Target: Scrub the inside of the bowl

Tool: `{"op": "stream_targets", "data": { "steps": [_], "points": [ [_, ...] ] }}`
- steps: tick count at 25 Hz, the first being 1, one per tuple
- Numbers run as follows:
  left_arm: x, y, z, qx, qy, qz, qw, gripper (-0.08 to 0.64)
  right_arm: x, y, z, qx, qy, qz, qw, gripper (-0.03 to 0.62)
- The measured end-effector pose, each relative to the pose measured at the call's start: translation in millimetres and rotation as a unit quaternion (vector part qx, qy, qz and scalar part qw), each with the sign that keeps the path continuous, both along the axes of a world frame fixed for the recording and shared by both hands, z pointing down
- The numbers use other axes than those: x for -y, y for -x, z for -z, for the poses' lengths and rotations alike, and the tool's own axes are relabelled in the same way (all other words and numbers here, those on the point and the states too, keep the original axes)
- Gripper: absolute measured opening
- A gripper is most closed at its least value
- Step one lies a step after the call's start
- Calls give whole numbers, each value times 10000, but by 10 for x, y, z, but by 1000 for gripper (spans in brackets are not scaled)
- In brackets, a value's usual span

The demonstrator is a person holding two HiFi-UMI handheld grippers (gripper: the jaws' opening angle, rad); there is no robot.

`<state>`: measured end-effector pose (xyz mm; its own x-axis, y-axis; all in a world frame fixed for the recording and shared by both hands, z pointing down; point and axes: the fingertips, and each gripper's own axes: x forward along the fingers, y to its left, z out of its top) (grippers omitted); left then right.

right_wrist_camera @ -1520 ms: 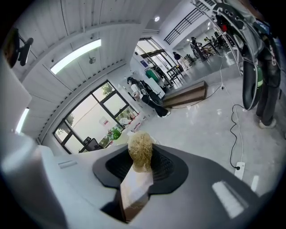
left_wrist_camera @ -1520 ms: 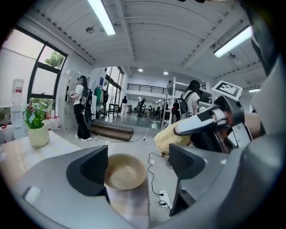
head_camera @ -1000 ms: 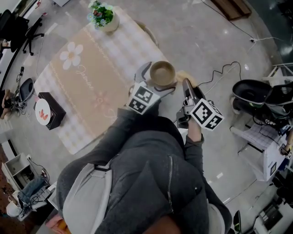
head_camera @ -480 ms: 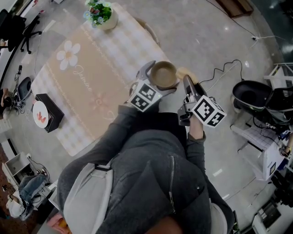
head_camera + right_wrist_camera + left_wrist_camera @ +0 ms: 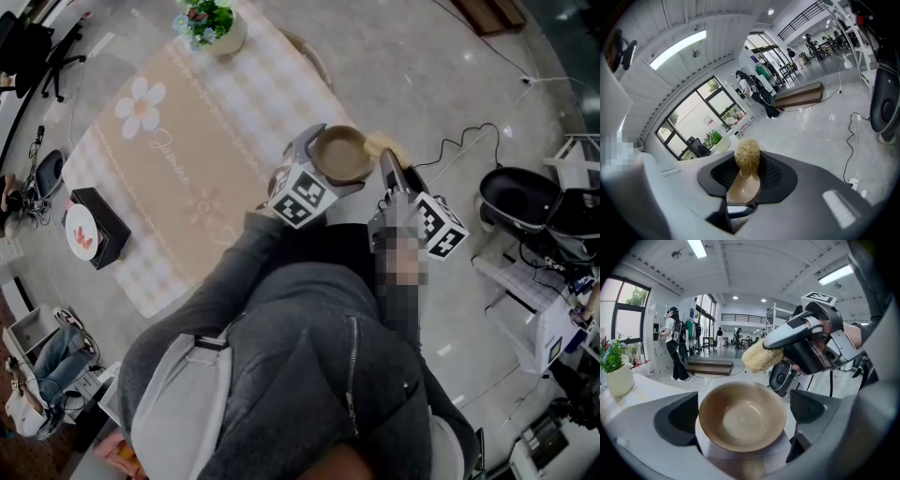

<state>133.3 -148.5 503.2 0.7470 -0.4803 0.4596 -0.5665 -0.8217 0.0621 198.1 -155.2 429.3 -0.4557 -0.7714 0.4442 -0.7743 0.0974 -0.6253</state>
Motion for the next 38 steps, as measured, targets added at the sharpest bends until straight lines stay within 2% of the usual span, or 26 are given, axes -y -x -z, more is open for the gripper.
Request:
{"op": "stream_targets", "data": {
  "steps": [10,16,23,31,36,38],
  "points": [
    [70,-42,-86,56,-60,60,9999,597,21,70,-21,-178,65,263,9995,109],
    [94,-73,-78,-82,-192,121,9997,597,76,235,-2,-681,1,1008,9926,109],
    [97,-69,-58,-183,-278,155,9993,597,104,437,-25,-1109,77,1885,9758,109],
    [104,-72,-61,-224,-267,166,9993,594,107,552,-129,-1995,310,3048,9308,109],
    [108,-71,-51,-266,-255,164,9992,594,89,615,-185,-2450,404,3699,8953,107],
    [110,-68,-47,-318,-224,155,9991,594,80,681,-201,-2619,364,4002,8775,107]
  ]
}}
